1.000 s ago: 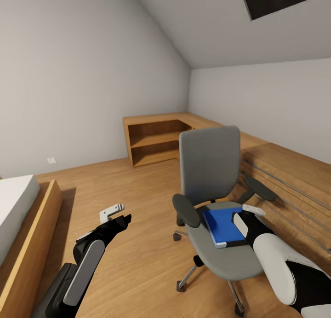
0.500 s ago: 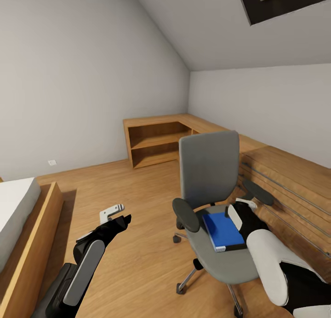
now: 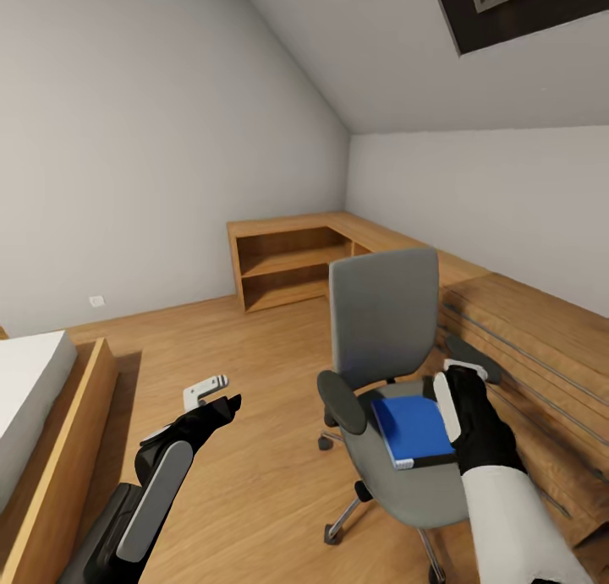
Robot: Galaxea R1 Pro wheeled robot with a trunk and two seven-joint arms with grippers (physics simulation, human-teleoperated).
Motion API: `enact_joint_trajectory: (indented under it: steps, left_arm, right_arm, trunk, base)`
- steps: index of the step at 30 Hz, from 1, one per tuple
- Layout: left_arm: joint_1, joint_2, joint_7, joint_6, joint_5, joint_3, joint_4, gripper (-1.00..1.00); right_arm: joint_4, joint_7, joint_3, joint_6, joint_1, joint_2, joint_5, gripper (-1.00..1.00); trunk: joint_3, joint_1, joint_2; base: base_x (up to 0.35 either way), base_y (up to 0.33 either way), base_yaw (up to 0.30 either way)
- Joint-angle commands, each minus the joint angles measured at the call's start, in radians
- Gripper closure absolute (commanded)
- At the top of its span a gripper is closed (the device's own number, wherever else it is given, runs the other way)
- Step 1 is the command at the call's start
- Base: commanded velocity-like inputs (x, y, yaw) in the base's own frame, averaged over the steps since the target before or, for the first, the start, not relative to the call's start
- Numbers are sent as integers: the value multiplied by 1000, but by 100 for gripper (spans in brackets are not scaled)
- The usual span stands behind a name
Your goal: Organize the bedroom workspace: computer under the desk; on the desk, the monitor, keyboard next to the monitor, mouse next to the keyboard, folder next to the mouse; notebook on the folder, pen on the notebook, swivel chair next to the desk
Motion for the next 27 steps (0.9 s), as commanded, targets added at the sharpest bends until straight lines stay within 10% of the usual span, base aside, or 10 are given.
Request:
enact_joint_trajectory:
  steps: [1,9,27]
  left_arm:
    - [0,1,10,0,9,-3,-3,-100]
    - [33,0,10,0,7,-5,-50,-100]
    - [61,1,12,2,3,-69,-64,-100]
  right_arm:
    - [-96,-4,-2,25,42,12,-9,100]
    - [-362,-4,-1,90,165,32,-10,100]
    - [-418,-2,37,83,179,33,-8,100]
  trunk:
    - [2,-4,7]
    - [27,-35,63]
    - [84,-104,189]
  base:
    - [0,0,0]
    - [0,0,0]
    - [0,0,-16]
